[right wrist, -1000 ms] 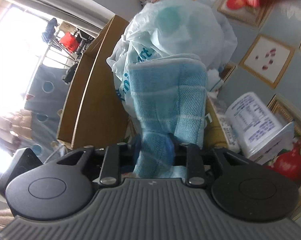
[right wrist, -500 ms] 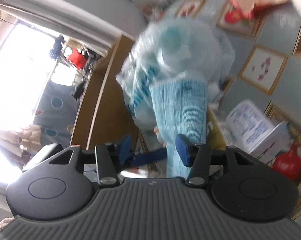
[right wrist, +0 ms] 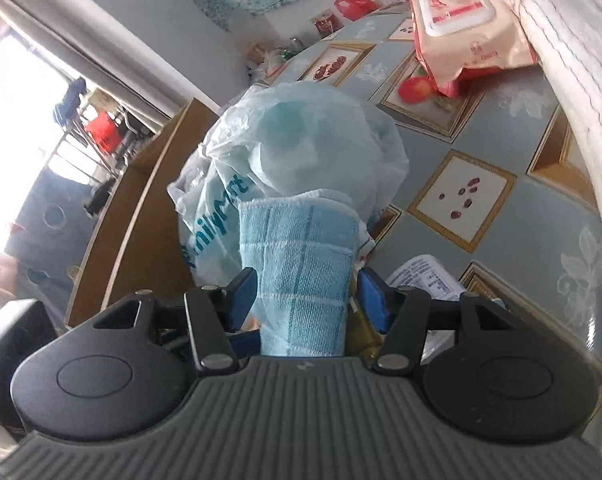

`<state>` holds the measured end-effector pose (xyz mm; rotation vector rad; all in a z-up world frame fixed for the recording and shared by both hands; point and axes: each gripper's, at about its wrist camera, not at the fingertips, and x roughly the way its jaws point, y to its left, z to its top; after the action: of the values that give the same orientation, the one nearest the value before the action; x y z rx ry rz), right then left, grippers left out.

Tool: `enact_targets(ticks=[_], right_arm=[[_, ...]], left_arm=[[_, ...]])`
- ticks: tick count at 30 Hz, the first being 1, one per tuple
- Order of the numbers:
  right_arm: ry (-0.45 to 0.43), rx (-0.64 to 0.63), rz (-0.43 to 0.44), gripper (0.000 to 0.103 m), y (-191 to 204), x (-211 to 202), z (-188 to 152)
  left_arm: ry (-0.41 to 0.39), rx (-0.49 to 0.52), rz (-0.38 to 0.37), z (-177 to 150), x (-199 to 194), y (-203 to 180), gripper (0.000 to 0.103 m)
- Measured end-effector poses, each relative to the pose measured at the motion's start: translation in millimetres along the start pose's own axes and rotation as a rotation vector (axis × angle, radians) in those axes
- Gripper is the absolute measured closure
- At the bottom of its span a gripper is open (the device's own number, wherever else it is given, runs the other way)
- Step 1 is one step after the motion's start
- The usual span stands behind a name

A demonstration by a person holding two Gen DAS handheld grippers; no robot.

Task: Organize soft objects
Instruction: 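Lower the blue towel into the cardboard box and open the right gripper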

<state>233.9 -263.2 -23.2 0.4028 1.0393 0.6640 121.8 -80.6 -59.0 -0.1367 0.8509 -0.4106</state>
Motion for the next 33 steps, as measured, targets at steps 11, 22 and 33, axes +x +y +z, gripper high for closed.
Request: enact_targets(ticks=[11,22,33], right_arm=[[-0.076,-0.059,0.020,0.084,10.1,-12.3,-9.1],[-0.056,0.056,0.158,0.082,-3.6,-8.0,-22.1],[-0.050,0.106,0.233,0.090,-6.5,-2.8,-25.8]], left_arm=[[-0.004,0.048,0.031,5.1,6.9,-16.0,0.026],[0.032,-0.031,0.075,6.8,15.2,-5.5,0.042],[-0.010,-0.024,0.135,-0.7,-12.0,-8.8,0.051]])
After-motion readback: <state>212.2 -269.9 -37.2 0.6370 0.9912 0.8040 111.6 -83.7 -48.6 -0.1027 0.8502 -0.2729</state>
